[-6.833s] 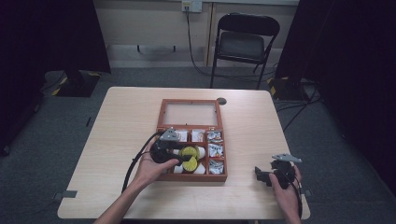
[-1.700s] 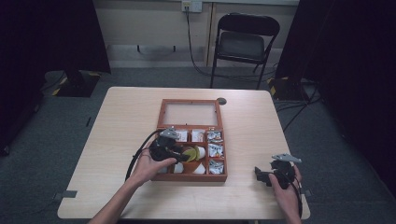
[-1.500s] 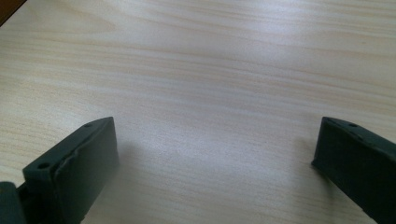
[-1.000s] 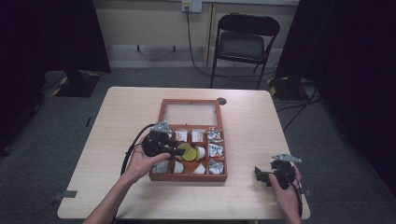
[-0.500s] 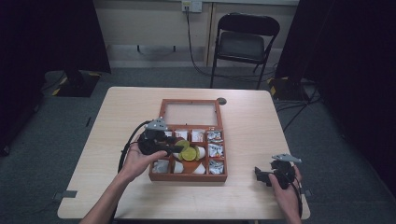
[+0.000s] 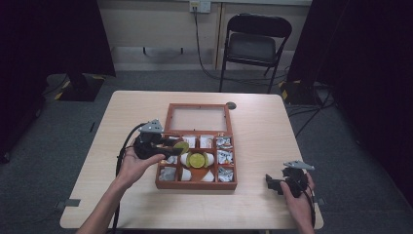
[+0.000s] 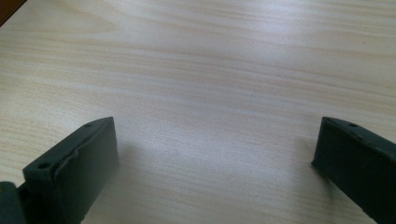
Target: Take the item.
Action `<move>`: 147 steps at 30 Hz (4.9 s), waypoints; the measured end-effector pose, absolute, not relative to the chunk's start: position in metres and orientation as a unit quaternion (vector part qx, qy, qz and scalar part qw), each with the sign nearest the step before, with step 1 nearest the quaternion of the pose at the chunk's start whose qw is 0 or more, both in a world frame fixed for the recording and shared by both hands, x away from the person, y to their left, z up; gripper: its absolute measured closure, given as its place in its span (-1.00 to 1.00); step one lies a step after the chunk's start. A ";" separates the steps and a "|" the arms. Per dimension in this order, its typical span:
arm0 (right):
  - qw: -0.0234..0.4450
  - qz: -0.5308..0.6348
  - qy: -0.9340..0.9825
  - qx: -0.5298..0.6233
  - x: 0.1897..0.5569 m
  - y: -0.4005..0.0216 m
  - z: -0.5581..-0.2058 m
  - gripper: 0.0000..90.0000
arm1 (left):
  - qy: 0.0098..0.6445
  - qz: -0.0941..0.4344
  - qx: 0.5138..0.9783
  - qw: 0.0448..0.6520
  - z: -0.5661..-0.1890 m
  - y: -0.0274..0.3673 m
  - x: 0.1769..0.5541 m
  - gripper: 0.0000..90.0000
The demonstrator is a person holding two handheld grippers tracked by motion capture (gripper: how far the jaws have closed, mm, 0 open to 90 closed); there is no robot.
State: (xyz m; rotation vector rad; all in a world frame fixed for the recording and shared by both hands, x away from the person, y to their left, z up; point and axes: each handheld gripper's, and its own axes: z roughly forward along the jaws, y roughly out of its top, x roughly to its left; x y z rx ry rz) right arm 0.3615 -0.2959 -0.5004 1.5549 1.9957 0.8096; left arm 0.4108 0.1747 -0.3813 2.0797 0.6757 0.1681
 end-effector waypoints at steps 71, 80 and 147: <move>0.240 0.295 0.730 0.567 0.361 -0.296 -0.500 -1.00 | 0.424 0.135 0.784 0.433 -0.414 0.283 0.442 0.23; 0.240 0.296 0.731 0.567 0.362 -0.296 -0.500 -1.00 | 0.448 0.130 0.786 0.406 -0.439 0.282 0.449 0.23; 0.241 0.295 0.729 0.568 0.361 -0.296 -0.500 -1.00 | 0.463 0.152 0.783 0.387 -0.430 0.298 0.427 -0.45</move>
